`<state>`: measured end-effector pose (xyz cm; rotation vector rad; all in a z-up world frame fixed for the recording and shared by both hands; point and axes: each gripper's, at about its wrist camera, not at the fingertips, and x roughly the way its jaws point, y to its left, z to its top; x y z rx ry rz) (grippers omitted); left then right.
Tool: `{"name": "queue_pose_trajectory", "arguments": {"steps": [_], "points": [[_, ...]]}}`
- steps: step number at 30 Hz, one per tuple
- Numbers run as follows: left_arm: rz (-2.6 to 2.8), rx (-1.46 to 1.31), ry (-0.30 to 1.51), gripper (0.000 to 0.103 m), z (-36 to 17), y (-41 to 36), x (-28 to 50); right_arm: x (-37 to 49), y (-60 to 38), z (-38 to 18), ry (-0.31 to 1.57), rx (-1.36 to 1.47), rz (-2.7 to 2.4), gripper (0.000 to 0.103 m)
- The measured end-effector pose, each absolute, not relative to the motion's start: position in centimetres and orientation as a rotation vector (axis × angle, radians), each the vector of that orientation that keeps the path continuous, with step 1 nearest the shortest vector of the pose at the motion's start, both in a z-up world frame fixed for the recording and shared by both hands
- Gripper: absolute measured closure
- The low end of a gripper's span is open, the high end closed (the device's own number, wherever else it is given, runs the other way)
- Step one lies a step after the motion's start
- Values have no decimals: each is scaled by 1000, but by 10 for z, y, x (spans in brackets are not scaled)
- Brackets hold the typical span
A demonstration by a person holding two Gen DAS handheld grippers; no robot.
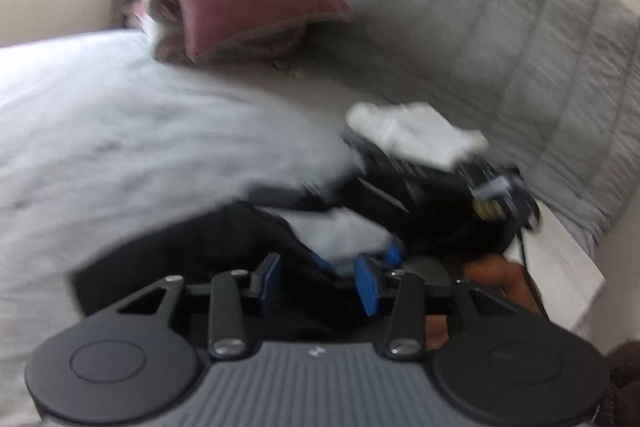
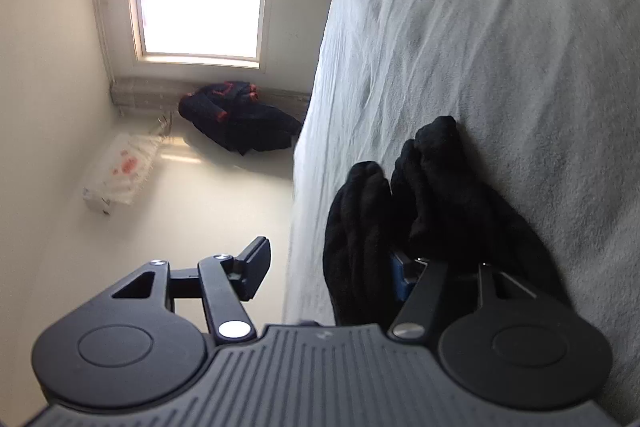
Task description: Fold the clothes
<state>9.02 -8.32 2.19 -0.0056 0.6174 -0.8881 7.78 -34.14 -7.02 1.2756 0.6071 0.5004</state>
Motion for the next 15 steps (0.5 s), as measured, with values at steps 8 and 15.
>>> {"name": "queue_pose_trajectory", "arguments": {"steps": [8,15], "points": [[-572,24,533,61,6,-30,109,77,-310,-47,622,909,395,86],[-666,48,485,72,-16,-44,105,75,-325,-45,522,966,380,88]]}}
